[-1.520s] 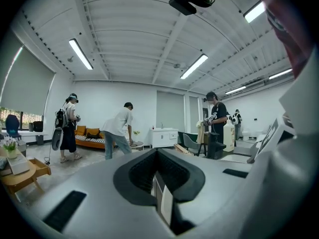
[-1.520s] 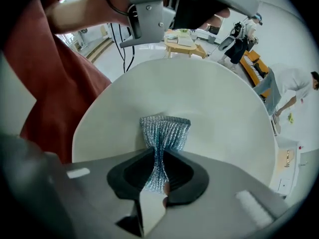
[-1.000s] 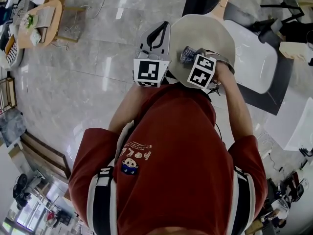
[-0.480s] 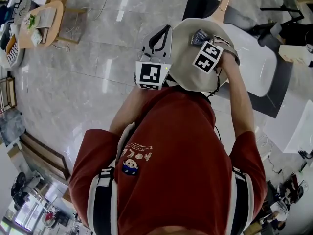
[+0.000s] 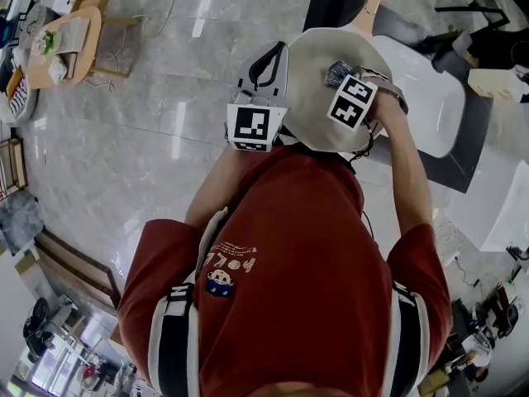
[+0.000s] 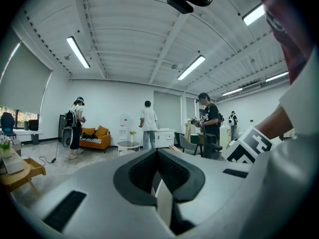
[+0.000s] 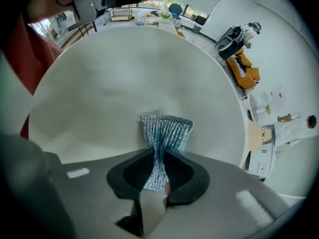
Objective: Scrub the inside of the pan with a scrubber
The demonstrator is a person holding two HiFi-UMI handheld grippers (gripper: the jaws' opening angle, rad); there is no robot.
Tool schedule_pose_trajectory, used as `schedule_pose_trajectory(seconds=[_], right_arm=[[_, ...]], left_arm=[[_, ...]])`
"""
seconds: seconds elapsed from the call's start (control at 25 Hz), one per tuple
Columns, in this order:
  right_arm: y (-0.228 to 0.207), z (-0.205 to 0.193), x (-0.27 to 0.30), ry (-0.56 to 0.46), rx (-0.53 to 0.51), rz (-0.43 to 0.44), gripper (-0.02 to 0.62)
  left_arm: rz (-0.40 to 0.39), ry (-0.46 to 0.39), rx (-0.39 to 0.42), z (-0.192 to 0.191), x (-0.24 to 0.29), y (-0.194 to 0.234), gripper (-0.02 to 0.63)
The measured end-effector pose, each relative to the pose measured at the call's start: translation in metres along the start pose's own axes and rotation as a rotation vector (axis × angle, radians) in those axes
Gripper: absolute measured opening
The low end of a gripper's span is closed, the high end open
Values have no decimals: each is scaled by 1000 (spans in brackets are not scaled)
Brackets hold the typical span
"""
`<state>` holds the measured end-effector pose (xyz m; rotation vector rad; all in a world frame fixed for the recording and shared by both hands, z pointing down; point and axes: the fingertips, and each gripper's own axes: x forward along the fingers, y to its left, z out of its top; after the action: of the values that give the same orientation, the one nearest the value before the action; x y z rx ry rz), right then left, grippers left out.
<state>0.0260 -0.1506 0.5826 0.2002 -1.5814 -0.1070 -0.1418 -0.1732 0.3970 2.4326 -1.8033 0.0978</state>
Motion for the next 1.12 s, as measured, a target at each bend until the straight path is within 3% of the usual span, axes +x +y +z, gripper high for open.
schedule_pose_trajectory(seconds=[0.32, 0.52, 0.68, 0.8, 1.12], right_arm=[[62, -13, -13, 41, -13, 211, 81], [97, 1, -20, -9, -15, 355, 84], [98, 6, -24, -79, 26, 359, 86], [93, 8, -29, -168, 122, 348, 86], [43, 9, -58, -449, 408, 203, 84]], left_arm=[[-27, -10, -2, 0, 7, -9, 6], [-38, -21, -1, 4, 11, -13, 6], [-43, -29, 3, 12, 15, -16, 6], [-41, -12, -14, 16, 18, -16, 6], [-49, 2, -28, 36, 29, -19, 5]])
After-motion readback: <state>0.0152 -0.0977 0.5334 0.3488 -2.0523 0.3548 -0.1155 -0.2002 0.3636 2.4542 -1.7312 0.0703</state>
